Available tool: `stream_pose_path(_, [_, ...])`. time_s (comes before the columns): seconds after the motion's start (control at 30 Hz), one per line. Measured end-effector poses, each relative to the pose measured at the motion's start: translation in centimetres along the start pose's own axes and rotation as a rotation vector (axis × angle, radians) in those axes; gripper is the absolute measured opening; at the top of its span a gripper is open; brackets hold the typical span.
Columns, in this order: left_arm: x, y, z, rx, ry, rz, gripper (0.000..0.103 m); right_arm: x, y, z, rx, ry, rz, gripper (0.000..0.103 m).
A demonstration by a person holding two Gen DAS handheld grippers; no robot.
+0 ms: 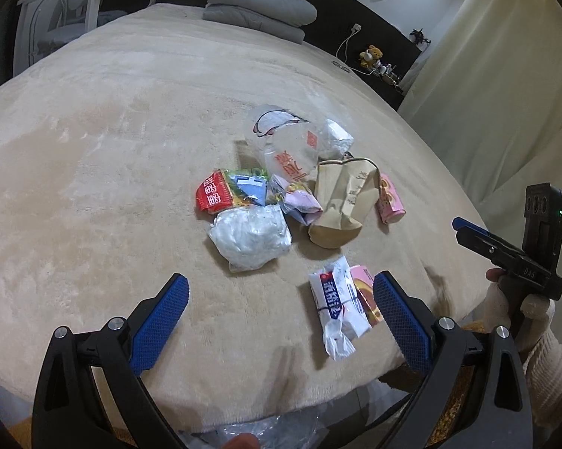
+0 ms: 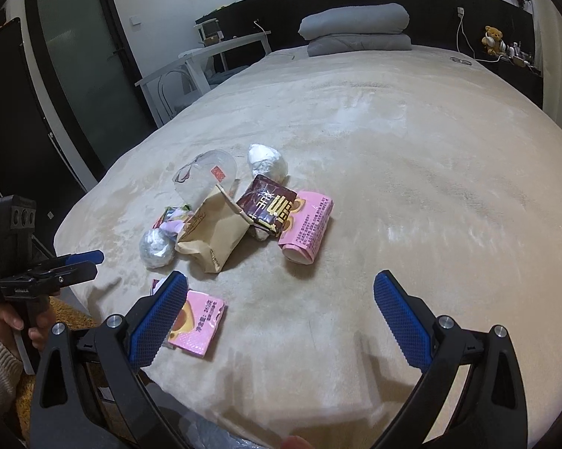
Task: Collect trash
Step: 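Grasp the pink paper cup with the right tool while the left tool grasps the white plastic bag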
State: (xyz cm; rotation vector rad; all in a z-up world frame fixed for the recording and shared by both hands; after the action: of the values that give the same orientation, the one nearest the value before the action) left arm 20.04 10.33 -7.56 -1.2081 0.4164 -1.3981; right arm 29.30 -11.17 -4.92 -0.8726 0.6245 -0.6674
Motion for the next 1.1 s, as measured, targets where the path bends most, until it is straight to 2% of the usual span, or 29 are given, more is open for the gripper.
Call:
stream_pose_path(0.13, [-0.6, 1.9, 1.8, -0.053, -0.049, -0.043, 0.097, 1.0, 1.8, 1.2, -0.032, 0.032, 0.035, 0.098])
stream_pose_path(0.33, [-1.8, 4.4, 3.3, -0.104, -0.081, -0.051, 0.095, 2.3, 4.3, 3.1, -0.080, 0.085, 0.094, 0.097])
stream_pose_path(0.4, [-2.0, 5.0, 3.5, -0.119, -0.087, -0.062, 0.095, 2.7, 5.0, 3.6, -0.091, 0.099, 0.106, 0.086])
stream_pose_path(0.53, [-2.5, 5.9, 4.1, -0.137, -0.089, -0.072, 0.095, 3.4, 6.8, 4.1, -0.146, 0.143, 0.155, 0.082])
stream_pose_path(0.57, [-2.6, 6.1, 4.3, -0.141, -0.087, -0.072, 0.091, 3.4, 7.1, 4.1, -0.157, 0.151, 0.167, 0.074])
stream_pose_path(0.6, [-2.7, 6.4, 4.3, -0.149, -0.084, -0.070, 0.081, 3.5, 7.4, 4.1, -0.167, 0.159, 0.179, 0.070])
stream_pose_path(0.63, [-2.9, 6.6, 4.4, -0.156, -0.082, -0.067, 0.077, 3.5, 7.6, 4.2, -0.174, 0.167, 0.193, 0.070])
stream_pose_path(0.77, [-3.0, 6.9, 4.5, -0.158, -0.057, -0.039, 0.066, 3.4, 8.1, 4.2, -0.196, 0.195, 0.231, 0.051])
stream_pose_path(0.83, [-3.0, 6.9, 4.5, -0.160, -0.041, -0.018, 0.060, 3.4, 8.3, 4.1, -0.206, 0.197, 0.221, 0.041])
stream_pose_path(0.93, [-2.8, 6.9, 4.7, -0.150, -0.022, -0.006, 0.055, 3.4, 8.3, 4.1, -0.205, 0.199, 0.217, 0.038])
stream_pose_path(1.1, [-2.4, 6.3, 4.2, -0.129, -0.013, 0.003, 0.054, 3.4, 7.9, 3.8, -0.189, 0.198, 0.208, 0.037])
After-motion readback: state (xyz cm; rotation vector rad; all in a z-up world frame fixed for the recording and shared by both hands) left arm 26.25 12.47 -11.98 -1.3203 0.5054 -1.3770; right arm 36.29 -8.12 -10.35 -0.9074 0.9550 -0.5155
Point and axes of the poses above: each gripper's, at about its wrist camera, not at the fingertips, and y roughly the way its jaws point, x to its right, z to its top, the point moved 7 cm from there along y, roughly the way its jaws point, and after that the axes turned 14 degrees about -x, right-handed, at the moved point
